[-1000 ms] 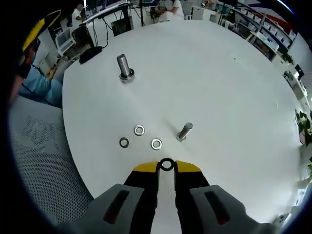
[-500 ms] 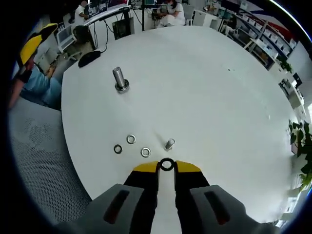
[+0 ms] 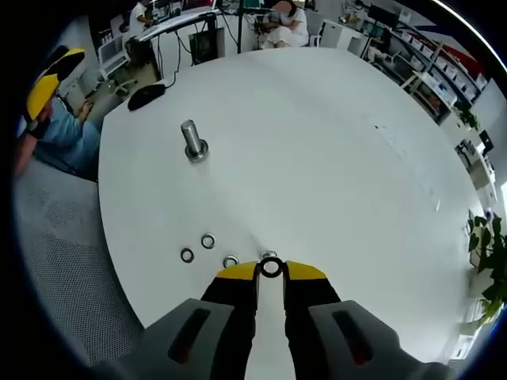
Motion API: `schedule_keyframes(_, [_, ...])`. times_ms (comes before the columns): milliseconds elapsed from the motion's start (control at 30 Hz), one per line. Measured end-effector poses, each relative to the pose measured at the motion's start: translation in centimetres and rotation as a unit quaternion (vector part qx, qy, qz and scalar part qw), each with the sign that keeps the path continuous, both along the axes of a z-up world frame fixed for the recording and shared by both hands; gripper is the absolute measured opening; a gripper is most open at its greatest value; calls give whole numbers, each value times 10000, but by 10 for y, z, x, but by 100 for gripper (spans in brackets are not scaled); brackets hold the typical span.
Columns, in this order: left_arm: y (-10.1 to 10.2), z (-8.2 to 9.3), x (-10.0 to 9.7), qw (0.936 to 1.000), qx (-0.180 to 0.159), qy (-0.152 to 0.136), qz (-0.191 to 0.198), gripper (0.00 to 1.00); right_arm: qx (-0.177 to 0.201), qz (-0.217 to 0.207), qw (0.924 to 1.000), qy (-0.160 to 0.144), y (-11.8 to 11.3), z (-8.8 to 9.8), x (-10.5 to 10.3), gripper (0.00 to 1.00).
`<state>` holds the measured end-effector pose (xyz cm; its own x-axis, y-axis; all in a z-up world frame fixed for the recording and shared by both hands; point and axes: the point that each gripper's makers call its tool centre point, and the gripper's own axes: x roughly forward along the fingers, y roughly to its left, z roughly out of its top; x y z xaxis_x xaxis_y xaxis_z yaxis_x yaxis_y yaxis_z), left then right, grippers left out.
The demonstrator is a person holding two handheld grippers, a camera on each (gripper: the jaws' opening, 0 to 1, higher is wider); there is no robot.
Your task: Place the washer onto the threaded stud by aligning its center hole with the stud, sliding it down to the base, and recovering from edge contact or off-axis alignment until the washer reaches the visible bottom stop.
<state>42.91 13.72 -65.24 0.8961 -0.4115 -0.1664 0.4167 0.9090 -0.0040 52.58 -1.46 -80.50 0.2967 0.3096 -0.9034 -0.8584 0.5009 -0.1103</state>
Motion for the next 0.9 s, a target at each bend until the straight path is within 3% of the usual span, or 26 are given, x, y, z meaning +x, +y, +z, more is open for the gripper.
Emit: schedule_keyframes(900, [6,4,1,9999,-43,-66,132,16,-231,207,9995,64,6,-13,5,14])
